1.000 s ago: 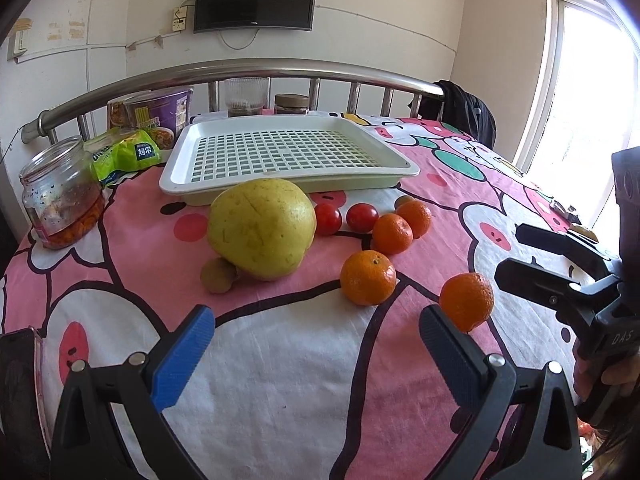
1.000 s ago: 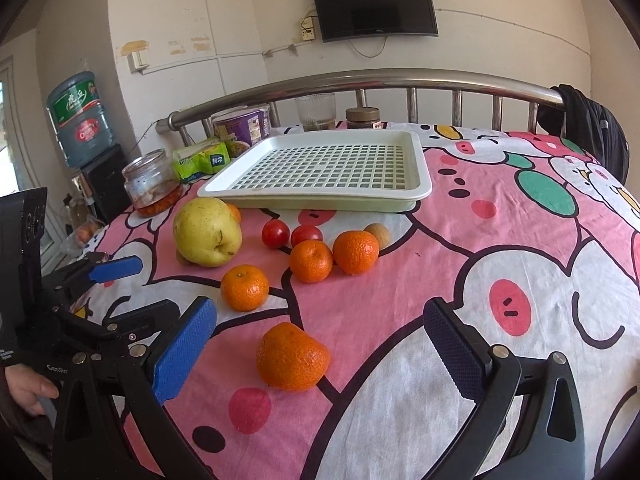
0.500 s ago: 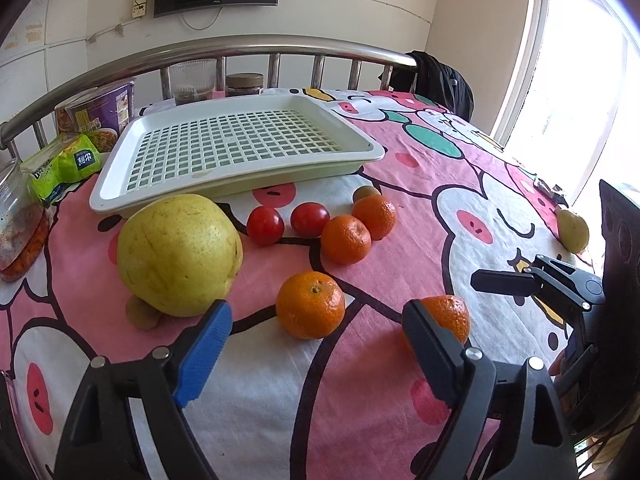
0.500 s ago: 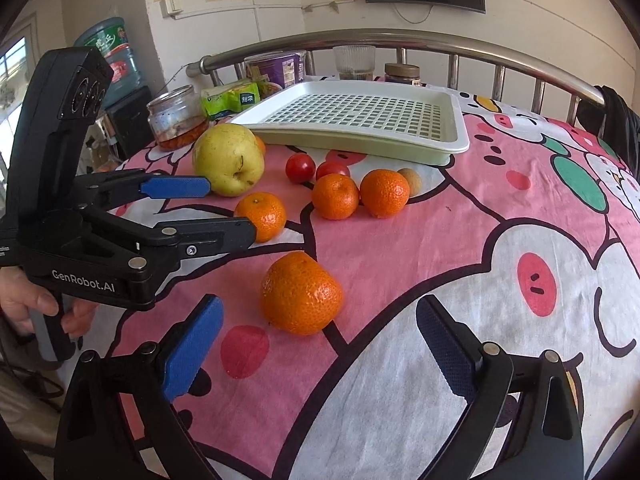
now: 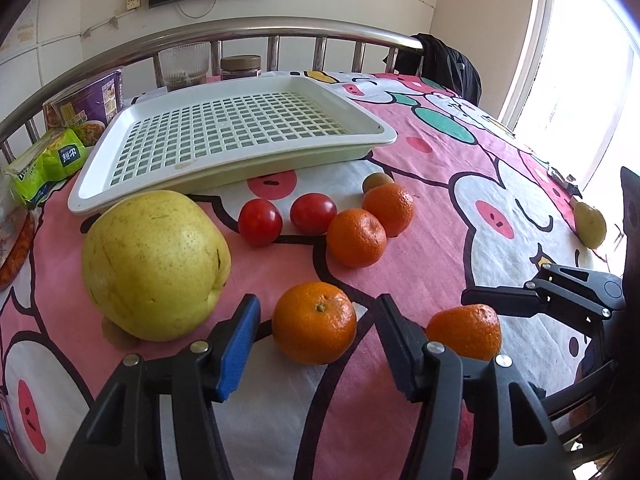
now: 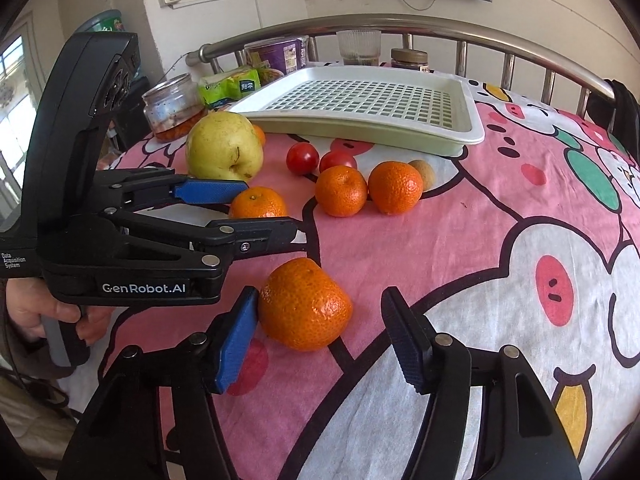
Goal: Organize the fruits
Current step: 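Grasp a small mandarin with the left tool while the right tool grasps a large mandarin, then carry both mandarins over the white tray and open both tools to release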
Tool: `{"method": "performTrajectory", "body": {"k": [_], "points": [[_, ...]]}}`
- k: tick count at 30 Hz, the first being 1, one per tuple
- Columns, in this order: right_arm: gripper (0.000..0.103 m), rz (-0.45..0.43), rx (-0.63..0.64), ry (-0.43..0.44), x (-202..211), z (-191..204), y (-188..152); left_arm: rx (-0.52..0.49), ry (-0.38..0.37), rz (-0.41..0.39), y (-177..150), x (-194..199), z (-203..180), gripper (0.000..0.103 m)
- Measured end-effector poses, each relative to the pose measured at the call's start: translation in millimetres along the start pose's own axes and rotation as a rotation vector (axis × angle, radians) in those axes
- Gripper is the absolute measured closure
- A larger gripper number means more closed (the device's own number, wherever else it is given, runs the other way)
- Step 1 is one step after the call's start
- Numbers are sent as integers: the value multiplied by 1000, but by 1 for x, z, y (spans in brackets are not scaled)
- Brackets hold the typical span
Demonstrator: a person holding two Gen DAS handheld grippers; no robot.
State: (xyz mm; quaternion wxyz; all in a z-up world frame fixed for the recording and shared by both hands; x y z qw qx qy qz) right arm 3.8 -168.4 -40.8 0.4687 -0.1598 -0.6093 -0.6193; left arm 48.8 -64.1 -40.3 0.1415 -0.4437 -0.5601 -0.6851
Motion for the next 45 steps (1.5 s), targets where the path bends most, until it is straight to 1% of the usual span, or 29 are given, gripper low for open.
{"method": "performTrajectory", "body": {"k": [1, 2, 3, 10, 16, 19, 22, 28, 32, 36, 42, 45], "points": [[57, 8, -5, 5, -2, 0, 0, 5, -8, 4, -1, -2, 1, 51], [58, 14, -9, 6, -4, 0, 1, 9, -13, 8, -1, -3, 1, 57], [58, 12, -11, 5, -4, 1, 1, 11, -11, 16, -1, -4, 2, 59], [60, 4, -53, 13, 1, -6, 4, 9, -20, 5, -4, 2, 0, 60], [60, -53, -83, 11, 19, -16, 20, 13, -33, -56, 4, 24, 0, 60], [60, -89, -79, 9, 27, -16, 36, 12, -34, -98, 14, 39, 3, 60], [60, -132, -74, 2, 33, -17, 55, 20, -18, -152, 27, 53, 11, 60], [60, -202, -85, 31, 36, -15, 100, 80, 14, -225, 59, 63, 38, 60], [60, -221, -117, 41, 25, -17, 128, 127, 42, -247, 77, 56, 58, 60], [60, -211, -149, 31, 4, -21, 151, 171, 85, -245, 91, 40, 77, 60], [60, -186, -216, 4, -30, -34, 173, 225, 103, -224, 109, 13, 100, 60], [60, -176, -235, -21, -43, -38, 182, 263, 90, -199, 116, -3, 112, 60]]}}
Point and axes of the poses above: each gripper's, at about its wrist camera, not at the fingertips, and x roughly against the way its jaws point, z to its left, y to its top, the point moved 2 cm from there along -x, roughly the way its jaws point, and after that the axes turned 8 degrees about -x, right-handed, at the moved point
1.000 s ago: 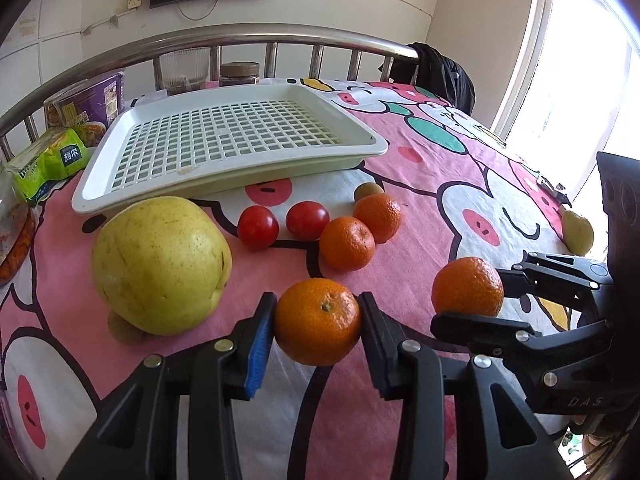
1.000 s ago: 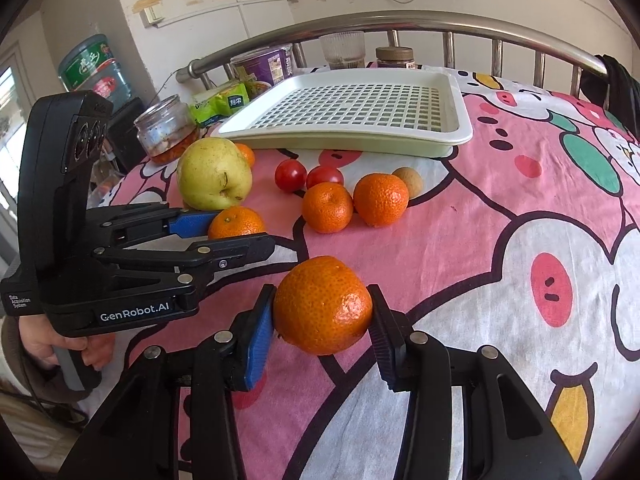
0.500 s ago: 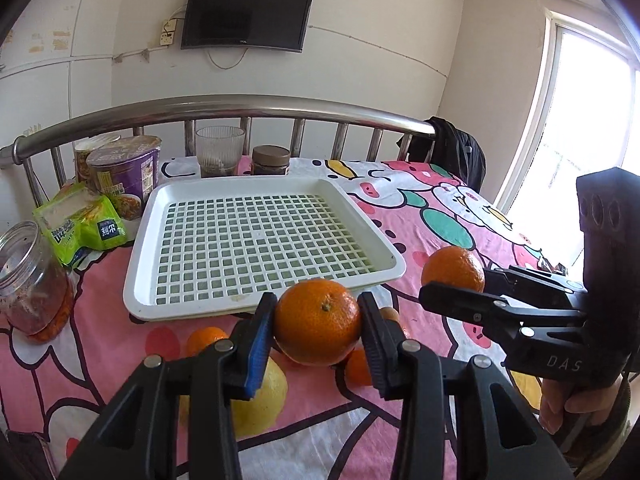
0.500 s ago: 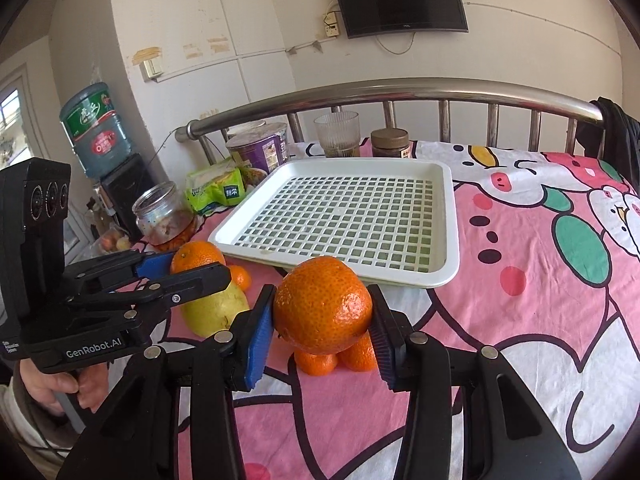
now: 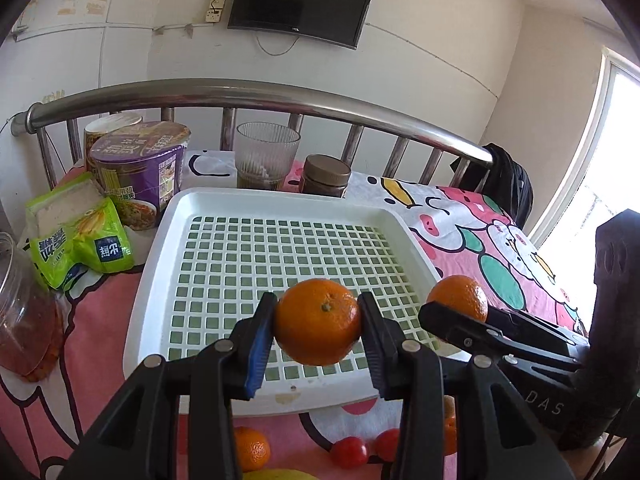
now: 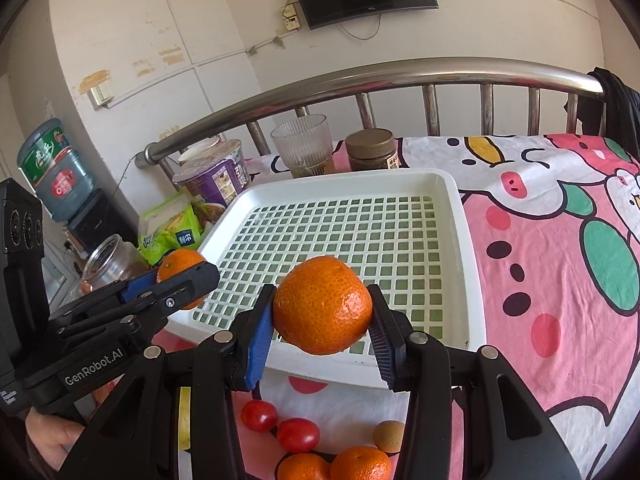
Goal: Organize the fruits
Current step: 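Carry both mandarins over the white tray and open both tools to release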
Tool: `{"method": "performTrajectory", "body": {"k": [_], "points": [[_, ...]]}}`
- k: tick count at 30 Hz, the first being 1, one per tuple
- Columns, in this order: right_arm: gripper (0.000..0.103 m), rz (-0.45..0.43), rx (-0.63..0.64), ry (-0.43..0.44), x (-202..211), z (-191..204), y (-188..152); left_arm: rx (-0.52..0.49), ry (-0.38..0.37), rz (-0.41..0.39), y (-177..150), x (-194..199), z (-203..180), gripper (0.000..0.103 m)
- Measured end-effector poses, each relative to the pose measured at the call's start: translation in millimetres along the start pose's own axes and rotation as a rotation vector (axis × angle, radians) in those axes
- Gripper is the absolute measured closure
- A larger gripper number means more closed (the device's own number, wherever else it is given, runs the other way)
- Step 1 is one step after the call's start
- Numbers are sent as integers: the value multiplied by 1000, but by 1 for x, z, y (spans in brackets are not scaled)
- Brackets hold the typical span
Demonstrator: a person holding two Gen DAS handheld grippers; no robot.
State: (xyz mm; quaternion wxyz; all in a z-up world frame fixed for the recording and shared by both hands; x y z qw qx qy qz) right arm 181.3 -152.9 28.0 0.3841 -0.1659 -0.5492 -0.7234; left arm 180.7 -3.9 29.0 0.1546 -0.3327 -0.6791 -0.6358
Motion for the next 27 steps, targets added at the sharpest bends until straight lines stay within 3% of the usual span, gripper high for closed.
{"method": "performTrajectory", "body": {"k": [4, 8, 14, 17, 19, 22, 27], "points": [[60, 20, -20, -22, -17, -4, 4, 45, 3, 49, 3, -21, 12, 60], [60, 50, -25, -47, -31, -7, 2, 112, -60, 83, 6, -28, 28, 60], [60, 88, -23, -73, -47, -15, 5, 113, -37, 113, 10, -39, 53, 60], [60, 107, -15, -88, -55, -17, 5, 153, -103, 162, 7, -54, 66, 60], [60, 125, -9, -95, -60, -18, 3, 131, -152, 185, 6, -59, 66, 59], [60, 148, 0, -106, -67, -19, 0, 98, -120, 229, 3, -68, 64, 59], [60, 169, 21, -131, -75, -19, -5, 112, -146, 274, -3, -77, 70, 59]]}}
Point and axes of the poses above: each gripper's, at about its wrist camera, not at the fingertips, and x roughly against the way its jaws point, z to its left, y to its top, the point moved 2 cm from there along -x, roughly the way its jaws point, and after that the axes turned 8 degrees about -x, right-handed, at the moved point
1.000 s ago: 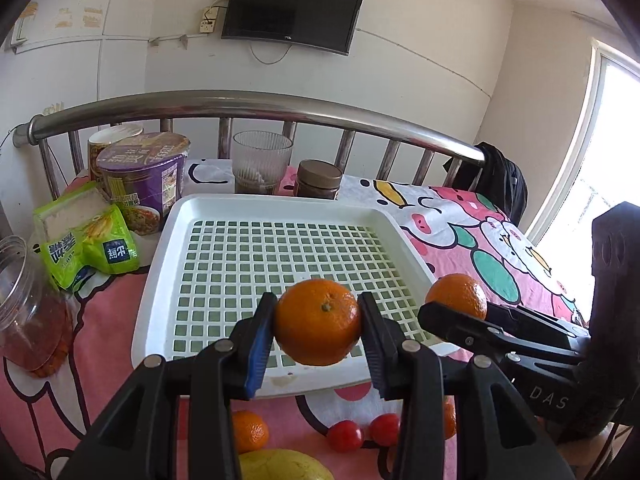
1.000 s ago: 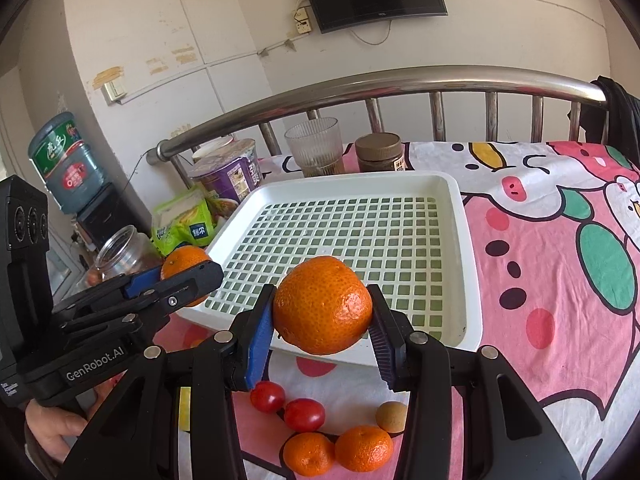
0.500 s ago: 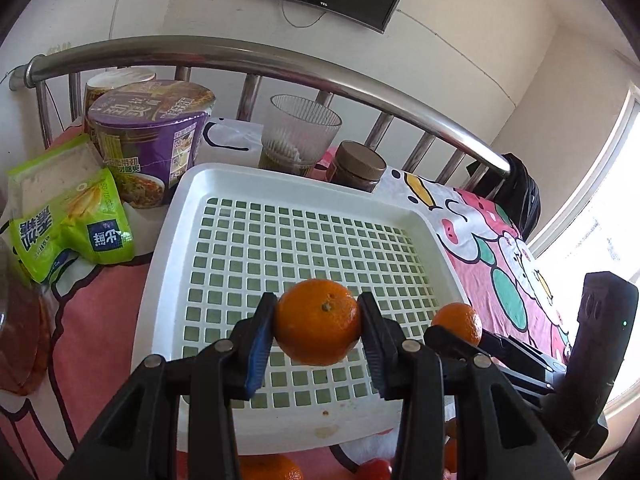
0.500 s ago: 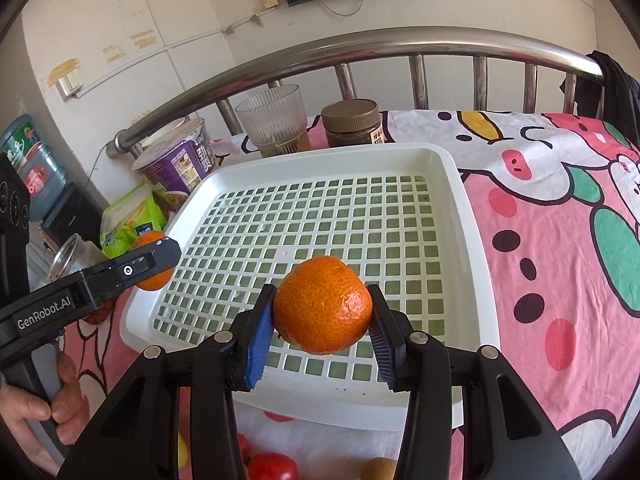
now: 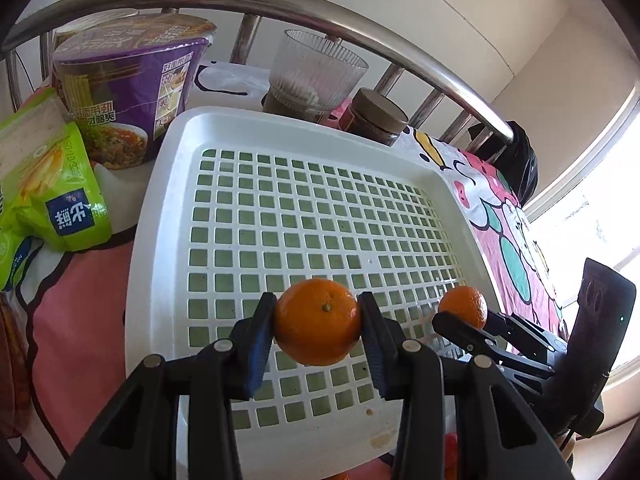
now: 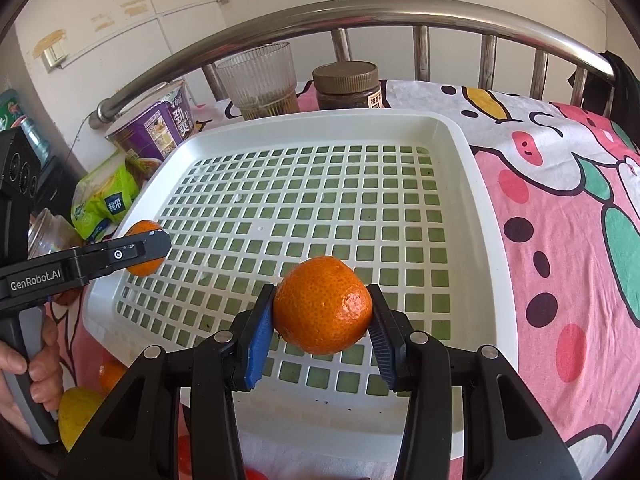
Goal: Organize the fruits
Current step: 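Carry both mandarins over the white tray and open both tools to release, then withdraw both tools from the tray toward the remaining fruit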
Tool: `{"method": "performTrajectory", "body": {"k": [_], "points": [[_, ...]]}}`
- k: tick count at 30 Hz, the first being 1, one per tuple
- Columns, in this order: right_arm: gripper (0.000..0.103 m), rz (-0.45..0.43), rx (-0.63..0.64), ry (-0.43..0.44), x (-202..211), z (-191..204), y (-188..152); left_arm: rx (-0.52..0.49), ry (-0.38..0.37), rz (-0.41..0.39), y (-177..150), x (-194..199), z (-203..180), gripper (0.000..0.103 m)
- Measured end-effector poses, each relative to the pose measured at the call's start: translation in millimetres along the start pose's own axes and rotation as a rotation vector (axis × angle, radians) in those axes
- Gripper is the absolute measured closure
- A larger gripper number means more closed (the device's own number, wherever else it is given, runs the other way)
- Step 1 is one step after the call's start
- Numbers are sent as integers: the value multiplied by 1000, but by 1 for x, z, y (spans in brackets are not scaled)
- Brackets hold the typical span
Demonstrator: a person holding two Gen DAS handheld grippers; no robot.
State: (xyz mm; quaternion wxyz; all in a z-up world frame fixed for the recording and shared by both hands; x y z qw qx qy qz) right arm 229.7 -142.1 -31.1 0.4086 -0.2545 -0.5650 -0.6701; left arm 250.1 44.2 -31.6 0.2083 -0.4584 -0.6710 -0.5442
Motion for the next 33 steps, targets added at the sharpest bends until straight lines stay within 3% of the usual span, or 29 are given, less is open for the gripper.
{"method": "performTrajectory", "body": {"k": [6, 8, 9, 10, 11, 14, 19, 26, 33], "points": [[58, -8, 18, -5, 0, 2, -2, 28, -18, 20, -4, -6, 5, 57], [48, -6, 10, 15, 1, 2, -1, 38, -46, 8, -3, -4, 4, 47], [34, -12, -2, 19, 3, 1, 0, 45, -61, -1, -3, -2, 3, 44], [23, -24, -13, 17, 7, 0, 1, 49, -66, -10, -1, 2, 1, 33], [20, -44, -22, 17, 13, -1, 3, 45, -46, -27, 1, 7, -1, 19], [18, -96, -46, 27, 33, -4, 11, 27, 35, -126, 7, 30, -5, 8], [11, -195, -78, 32, 72, -9, 22, 47, 22, -254, 13, 73, -13, 6], [4, -357, -23, 23, 137, 2, 28, -93, 103, -461, 12, 141, -55, 0], [0, -523, 57, 49, 213, 11, 9, -159, 110, -557, -2, 178, -93, 0]]}}
Point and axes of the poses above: each gripper's, at about its wrist camera, not at the fingertips, and x roughly against the way its jaws point, z to its left, y to its top, the point moved 2 cm from there along -x, roughly the way its jaws point, and after that the axes turned 8 degrees about -x, right-handed, at the moved point
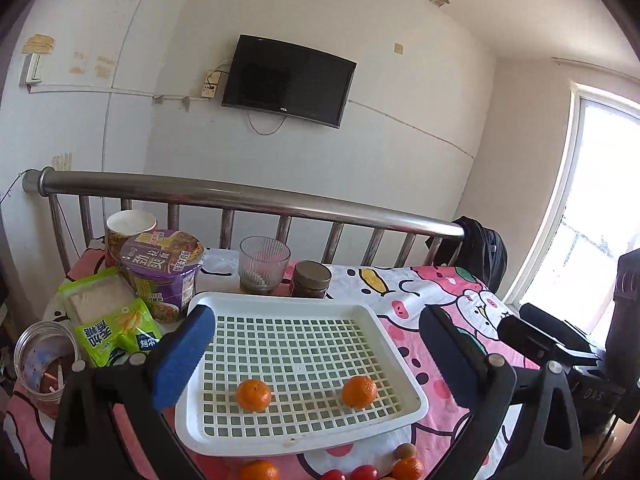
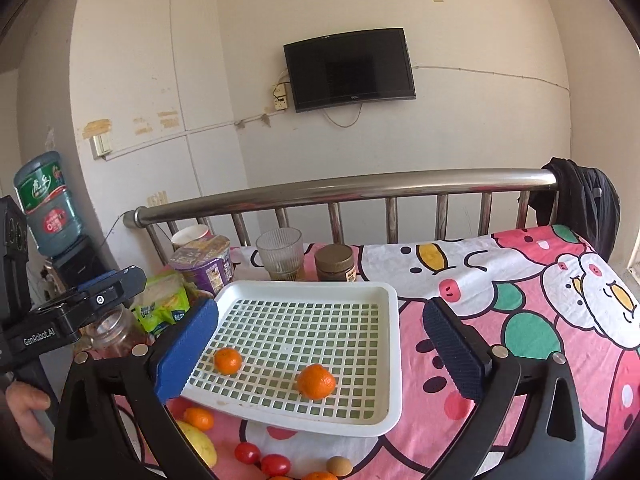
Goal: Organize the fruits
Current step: 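Withdraw both tools from the tray toward the remaining fruit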
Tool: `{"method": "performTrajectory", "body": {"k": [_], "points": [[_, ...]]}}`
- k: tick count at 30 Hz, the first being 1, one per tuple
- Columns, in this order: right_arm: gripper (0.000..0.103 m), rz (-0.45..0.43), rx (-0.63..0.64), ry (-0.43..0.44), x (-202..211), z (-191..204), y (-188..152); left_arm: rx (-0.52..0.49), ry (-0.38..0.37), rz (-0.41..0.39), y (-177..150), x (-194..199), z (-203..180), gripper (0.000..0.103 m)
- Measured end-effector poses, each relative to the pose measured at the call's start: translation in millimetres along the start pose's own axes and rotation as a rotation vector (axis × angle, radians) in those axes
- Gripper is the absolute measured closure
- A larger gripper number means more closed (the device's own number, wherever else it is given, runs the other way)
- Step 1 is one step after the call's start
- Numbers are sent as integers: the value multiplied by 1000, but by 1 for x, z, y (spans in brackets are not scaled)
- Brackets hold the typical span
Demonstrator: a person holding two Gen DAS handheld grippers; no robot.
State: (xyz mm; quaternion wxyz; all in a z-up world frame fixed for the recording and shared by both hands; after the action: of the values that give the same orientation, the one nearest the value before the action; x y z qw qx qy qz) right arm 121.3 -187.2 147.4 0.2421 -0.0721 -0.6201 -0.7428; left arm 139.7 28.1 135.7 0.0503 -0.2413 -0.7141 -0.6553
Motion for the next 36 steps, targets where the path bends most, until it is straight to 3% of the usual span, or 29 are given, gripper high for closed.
{"method": "performTrajectory", "body": {"k": [3, 6, 16, 25, 36], "points": [[0, -90, 26, -14, 33, -7, -9, -21, 4, -21, -4, 18, -8, 0], [0, -124, 44, -30, 56, -17, -15, -45, 21, -18, -11, 32, -13, 0], [0, -138, 20, 9, 91, -33, -48, -91, 47, 9, -60, 67, -18, 0], [0, -29, 1, 41, 68, -28, -83, -152, 60, 121, -108, 53, -21, 0], [0, 188, -7, 21, 5, -27, -129, -147, 69, 278, -151, 11, -10, 0]]}}
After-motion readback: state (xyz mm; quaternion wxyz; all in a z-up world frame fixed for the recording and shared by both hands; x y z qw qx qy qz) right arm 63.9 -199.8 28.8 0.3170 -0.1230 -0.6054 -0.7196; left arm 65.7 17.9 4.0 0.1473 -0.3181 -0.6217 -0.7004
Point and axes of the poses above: each gripper's, at about its wrist camera, not at the fingertips, and x roughly against the way its jaws point, z to its left, y to its top, the point moved 2 cm from there along -x, roughly the way its jaws point, and after that the axes turned 8 degrees about -x, right-handed, at the moved point
